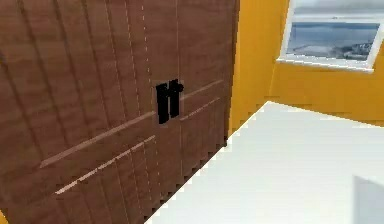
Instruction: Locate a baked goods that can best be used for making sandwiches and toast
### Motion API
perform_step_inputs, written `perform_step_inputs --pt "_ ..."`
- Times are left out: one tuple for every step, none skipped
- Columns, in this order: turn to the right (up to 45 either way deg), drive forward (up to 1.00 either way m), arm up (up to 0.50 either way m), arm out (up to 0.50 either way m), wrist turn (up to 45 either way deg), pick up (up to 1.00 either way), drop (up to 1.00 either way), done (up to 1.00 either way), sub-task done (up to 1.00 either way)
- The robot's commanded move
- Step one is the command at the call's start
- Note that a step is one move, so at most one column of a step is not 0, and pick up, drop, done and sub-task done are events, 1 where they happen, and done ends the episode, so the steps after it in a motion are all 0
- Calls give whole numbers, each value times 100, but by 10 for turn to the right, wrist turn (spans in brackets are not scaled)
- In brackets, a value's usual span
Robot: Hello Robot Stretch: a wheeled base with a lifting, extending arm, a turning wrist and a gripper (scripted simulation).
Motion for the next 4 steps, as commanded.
perform_step_inputs --pt "360 0 0 0 0 0 0 0 0" --pt "0 100 0 0 0 0 0 0 0" --pt "0 75 0 0 0 0 0 0 0" --pt "180 0 0 0 0 0 0 0 0"
